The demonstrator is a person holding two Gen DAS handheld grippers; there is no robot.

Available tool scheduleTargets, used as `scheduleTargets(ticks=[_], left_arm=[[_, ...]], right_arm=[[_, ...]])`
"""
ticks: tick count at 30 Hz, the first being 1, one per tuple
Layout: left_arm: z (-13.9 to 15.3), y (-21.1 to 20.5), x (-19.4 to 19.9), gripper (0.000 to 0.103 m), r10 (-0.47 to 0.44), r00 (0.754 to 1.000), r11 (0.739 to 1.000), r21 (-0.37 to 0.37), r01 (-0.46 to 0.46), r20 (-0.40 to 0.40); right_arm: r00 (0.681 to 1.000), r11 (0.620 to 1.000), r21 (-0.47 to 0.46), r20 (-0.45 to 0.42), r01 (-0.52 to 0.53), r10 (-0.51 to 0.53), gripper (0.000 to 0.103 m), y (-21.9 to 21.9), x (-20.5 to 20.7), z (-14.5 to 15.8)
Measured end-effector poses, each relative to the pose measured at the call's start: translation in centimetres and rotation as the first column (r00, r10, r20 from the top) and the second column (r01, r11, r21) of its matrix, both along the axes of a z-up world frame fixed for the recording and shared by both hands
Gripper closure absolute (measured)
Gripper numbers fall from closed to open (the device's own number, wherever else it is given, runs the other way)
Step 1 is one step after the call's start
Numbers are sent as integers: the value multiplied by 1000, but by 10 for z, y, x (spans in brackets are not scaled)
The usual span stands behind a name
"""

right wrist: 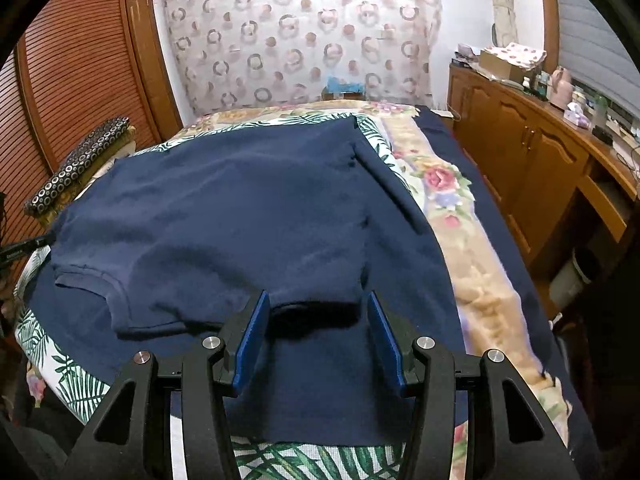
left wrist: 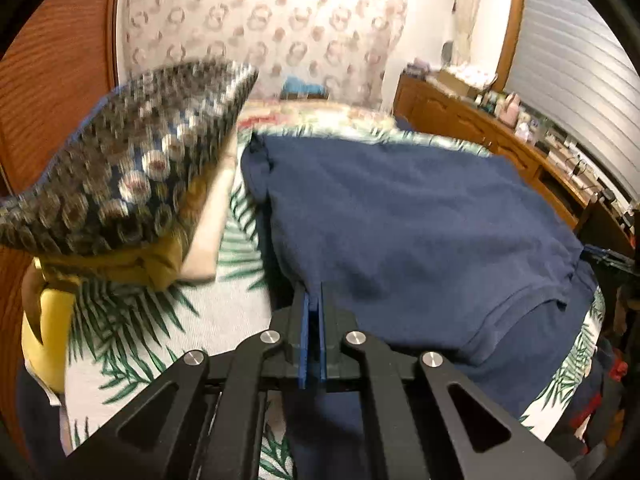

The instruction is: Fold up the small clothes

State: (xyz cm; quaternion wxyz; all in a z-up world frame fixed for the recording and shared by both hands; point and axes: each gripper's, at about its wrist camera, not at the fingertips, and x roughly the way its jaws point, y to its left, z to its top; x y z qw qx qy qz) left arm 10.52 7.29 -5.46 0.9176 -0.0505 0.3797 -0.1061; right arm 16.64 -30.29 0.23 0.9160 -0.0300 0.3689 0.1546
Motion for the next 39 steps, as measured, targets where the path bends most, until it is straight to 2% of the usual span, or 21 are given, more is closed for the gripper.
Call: scheduleTargets(ticks=[6, 15, 20, 21, 22, 23, 24, 27, 32, 36, 39], left_arm=[[9, -7, 4, 98, -26, 1000, 1000, 17, 26, 12], [-6, -8, 8, 98, -24, 999, 1000, 19, 24, -34], [-9, -10, 8, 98, -28, 999, 999, 32, 29, -29], [-7, -10, 7, 99, -26, 1000, 999, 33, 27, -18], [-3, -11, 6, 99, -26, 1000, 999, 27, 26, -6], [3, -12, 3, 99, -27, 1000, 999, 20, 27, 12], [8, -13, 0, 99, -30, 999, 999, 13, 29, 29], [29, -18, -11, 99, -40, 996, 999, -10, 41, 85], [61, -20, -28, 99, -57, 987, 996, -53, 65, 152], [77, -17, -45, 99, -60, 983, 993, -87, 76, 175], [71, -19, -58, 99, -55, 987, 996, -56, 64, 151]], right_arm=[[1000, 1000, -6, -4, -1, 1, 50, 1, 5, -3], [1000, 1000, -3, -9, -6, 6, 50, -1, 7, -4], [1000, 1000, -14, -21, 13, -14, 50, -7, 14, -5], [1000, 1000, -12, -23, 9, -10, 52, -7, 16, -6], [1000, 1000, -13, -20, -2, 2, 61, -6, 16, -6], [1000, 999, -23, -14, -24, 24, 93, -3, 16, -7], [999, 998, -29, -8, -48, 48, 96, 0, 15, -6], [998, 998, -13, 18, -65, 65, 96, 2, 9, 4], [990, 997, 55, 130, -55, 48, 96, -15, -11, 45], [981, 996, 75, 189, -53, 38, 96, -32, -30, 73], [976, 994, 95, 213, -54, 33, 96, -47, -47, 84]])
